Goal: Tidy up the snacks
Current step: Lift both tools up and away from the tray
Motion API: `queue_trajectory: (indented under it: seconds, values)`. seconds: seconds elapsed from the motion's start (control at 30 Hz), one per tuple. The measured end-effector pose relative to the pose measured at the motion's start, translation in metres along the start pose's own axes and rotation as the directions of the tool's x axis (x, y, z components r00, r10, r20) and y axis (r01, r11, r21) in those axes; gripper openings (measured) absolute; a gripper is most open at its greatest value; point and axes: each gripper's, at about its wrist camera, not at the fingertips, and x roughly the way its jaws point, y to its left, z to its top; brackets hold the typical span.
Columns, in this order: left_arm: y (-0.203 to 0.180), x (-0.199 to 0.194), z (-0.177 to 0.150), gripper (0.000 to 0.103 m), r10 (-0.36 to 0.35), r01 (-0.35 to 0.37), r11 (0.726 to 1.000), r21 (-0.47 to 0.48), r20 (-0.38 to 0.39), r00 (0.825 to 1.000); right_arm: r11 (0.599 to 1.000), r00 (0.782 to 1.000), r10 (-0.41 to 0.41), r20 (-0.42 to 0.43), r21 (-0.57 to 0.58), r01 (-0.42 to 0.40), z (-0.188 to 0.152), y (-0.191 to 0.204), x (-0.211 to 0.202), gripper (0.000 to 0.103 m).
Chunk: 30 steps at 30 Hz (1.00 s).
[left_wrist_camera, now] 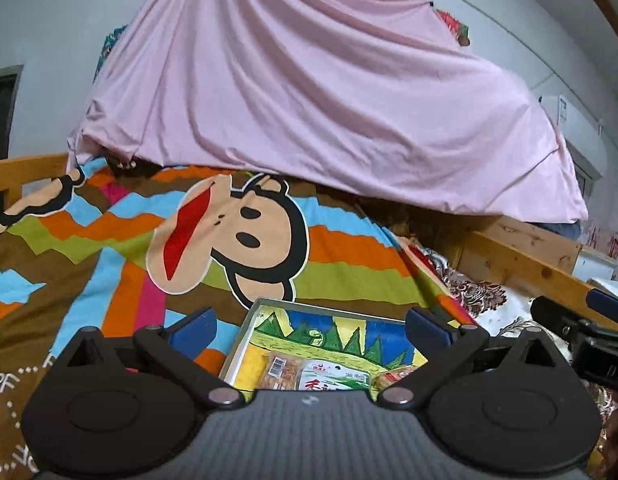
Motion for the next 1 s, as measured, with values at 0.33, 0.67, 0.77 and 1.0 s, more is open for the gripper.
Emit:
queue_trajectory:
  seconds: [0.33,0.67,0.77,1.0]
  values:
    - [-0.013,-0.052,-0.011,0.103,-0.002,0.001,1.0,0.032,0.03,1.0,1.0,0.999,-0.019,0.031,0.016,0.019,0.006,-0.007,-0.056,0.102]
    - [-0.018,-0.096,-0.035,0.103,0.0,0.0,0.999,0.051,-0.008,1.0,1.0,1.0,0.0,0.0,0.027,0.0,-0.003,0.0,-0.117,0.102]
    - [-0.018,-0.107,-0.045,0.103,0.002,0.001,0.998,0.065,-0.035,0.999,1.0,1.0,0.011,-0.02,0.023,-0.011,-0.008,0.006,-0.136,0.102]
    - [-0.017,-0.129,-0.068,0.103,0.008,0.001,0.994,0.112,-0.079,0.997,0.999,0.994,0.035,-0.103,0.005,-0.035,-0.027,0.019,-0.163,0.102]
